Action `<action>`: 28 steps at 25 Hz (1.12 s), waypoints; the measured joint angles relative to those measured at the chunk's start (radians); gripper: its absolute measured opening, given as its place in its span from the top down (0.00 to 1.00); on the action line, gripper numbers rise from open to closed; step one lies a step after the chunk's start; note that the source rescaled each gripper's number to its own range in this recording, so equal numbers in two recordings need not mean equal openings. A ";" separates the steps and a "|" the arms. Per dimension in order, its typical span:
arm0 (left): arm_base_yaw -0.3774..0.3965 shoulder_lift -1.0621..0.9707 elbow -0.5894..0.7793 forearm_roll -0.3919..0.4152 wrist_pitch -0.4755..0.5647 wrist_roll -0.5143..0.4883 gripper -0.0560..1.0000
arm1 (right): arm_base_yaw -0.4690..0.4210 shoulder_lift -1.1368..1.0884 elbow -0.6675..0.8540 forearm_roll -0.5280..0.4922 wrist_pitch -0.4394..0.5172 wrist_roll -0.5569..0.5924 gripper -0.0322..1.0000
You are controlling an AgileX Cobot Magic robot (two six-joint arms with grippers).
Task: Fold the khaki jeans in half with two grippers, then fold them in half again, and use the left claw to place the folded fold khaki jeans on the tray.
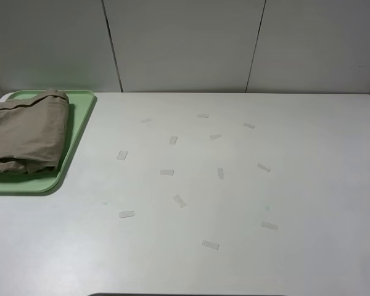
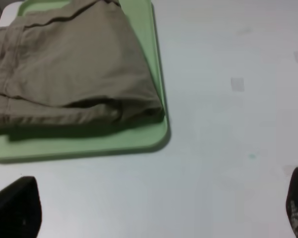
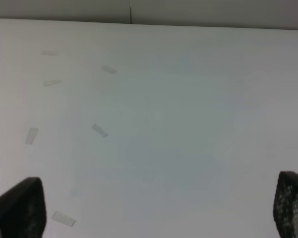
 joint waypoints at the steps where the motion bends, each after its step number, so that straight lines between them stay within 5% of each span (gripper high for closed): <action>1: 0.000 0.000 0.004 0.002 0.011 0.000 0.00 | 0.000 0.000 0.000 0.000 0.000 0.000 0.00; 28: 0.000 -0.003 0.020 0.005 0.030 -0.005 0.00 | 0.000 0.000 0.000 0.000 0.000 0.000 0.00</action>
